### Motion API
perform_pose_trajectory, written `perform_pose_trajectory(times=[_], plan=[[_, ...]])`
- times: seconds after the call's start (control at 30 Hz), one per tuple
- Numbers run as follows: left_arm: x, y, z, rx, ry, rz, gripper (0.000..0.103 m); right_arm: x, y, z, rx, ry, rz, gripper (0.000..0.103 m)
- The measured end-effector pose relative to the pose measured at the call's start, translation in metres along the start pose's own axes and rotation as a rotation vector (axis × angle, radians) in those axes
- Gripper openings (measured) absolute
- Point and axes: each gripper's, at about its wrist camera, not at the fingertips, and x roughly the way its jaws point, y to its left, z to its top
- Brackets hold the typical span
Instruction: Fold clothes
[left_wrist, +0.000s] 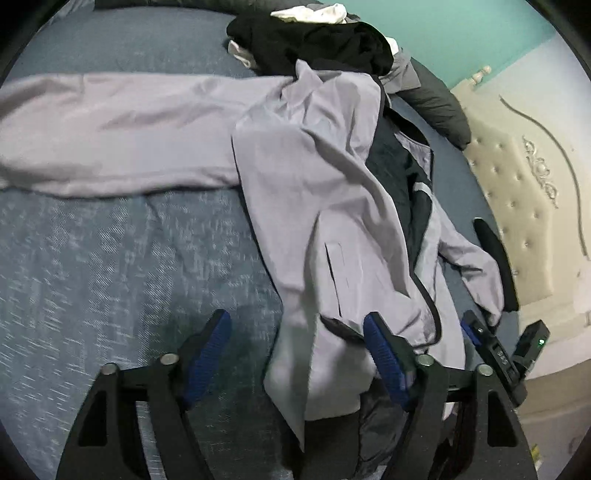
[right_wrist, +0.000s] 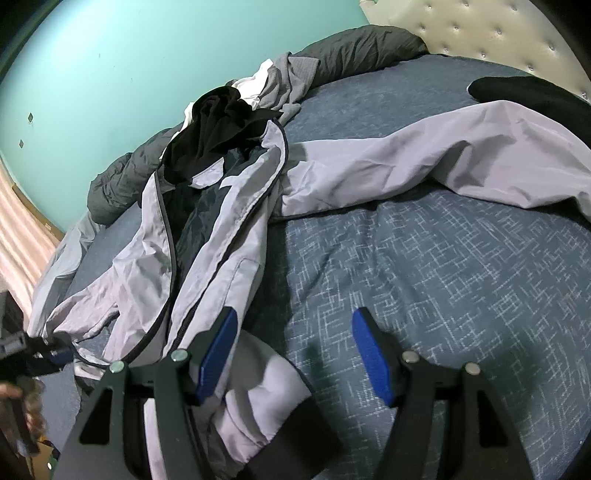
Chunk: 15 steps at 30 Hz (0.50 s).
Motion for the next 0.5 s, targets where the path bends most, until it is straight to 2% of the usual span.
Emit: perform_pose_trajectory(times=[0.07, 0.23, 0.27, 0.37, 0.5], plan=[[0.0, -0.004, -0.003, 0.017, 0.007, -0.009, 0.045, 0.001, 0.0, 0.0, -0.001, 0.002, -0.002, 0.065], [0.002, -0.023, -0.016, 0.059, 0.037, -0.07, 0.029, -0.001, -0.004, -0.001, 0.016, -0.005, -0.018, 0.065], [0.001, -0.027, -0.018, 0.072, 0.041, -0.08, 0.023, -0.002, -0.004, -0.002, 0.016, -0.006, -0.022, 0.065], [0.0, -0.038, -0.028, 0.091, 0.045, -0.113, 0.018, -0.005, -0.002, -0.009, 0.003, -0.002, -0.036, 0.065], [-0.004, -0.054, -0.04, 0.132, 0.049, -0.127, 0.017, -0.016, -0.001, -0.019, -0.019, -0.005, -0.052, 0.065]])
